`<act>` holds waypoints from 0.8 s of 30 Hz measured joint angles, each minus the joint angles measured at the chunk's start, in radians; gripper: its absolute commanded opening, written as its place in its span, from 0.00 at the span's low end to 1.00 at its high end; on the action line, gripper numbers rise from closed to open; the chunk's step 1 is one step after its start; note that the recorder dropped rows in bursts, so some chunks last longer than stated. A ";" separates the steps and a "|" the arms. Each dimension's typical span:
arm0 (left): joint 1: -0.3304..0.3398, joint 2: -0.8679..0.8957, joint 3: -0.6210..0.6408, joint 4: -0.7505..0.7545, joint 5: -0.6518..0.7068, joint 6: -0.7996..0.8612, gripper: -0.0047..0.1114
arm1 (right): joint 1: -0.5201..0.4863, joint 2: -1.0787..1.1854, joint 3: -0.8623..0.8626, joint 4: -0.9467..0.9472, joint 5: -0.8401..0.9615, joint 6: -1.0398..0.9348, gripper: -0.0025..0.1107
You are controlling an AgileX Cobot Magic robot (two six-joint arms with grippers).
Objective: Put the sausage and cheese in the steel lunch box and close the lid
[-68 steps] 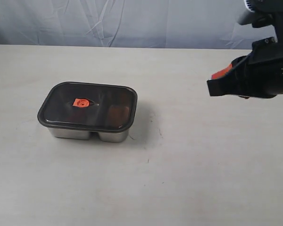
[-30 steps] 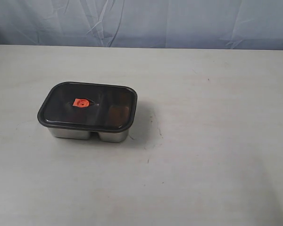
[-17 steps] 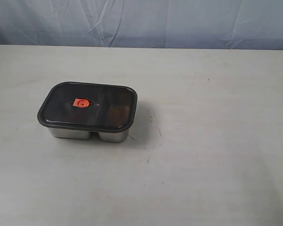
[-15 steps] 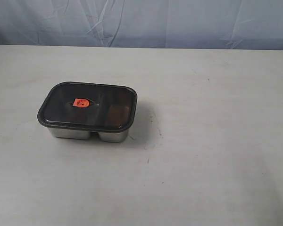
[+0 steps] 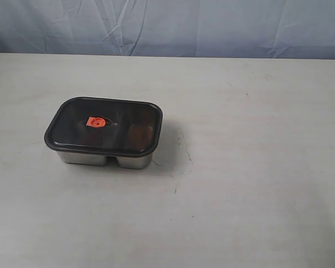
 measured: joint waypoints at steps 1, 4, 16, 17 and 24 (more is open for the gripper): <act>0.000 0.000 0.000 0.000 0.000 0.000 0.04 | -0.002 -0.009 0.000 0.000 0.005 0.002 0.01; 0.000 0.000 0.000 0.000 0.000 0.000 0.04 | -0.004 -0.020 0.000 0.000 0.012 0.002 0.01; 0.000 0.000 0.000 0.000 0.000 0.000 0.04 | -0.004 -0.020 0.000 0.000 0.012 0.004 0.01; 0.000 0.000 0.000 0.000 0.000 0.000 0.04 | -0.004 -0.020 0.000 0.000 0.012 0.004 0.01; 0.000 0.000 0.008 0.000 -0.006 0.000 0.04 | -0.004 -0.020 0.000 0.000 0.013 0.004 0.01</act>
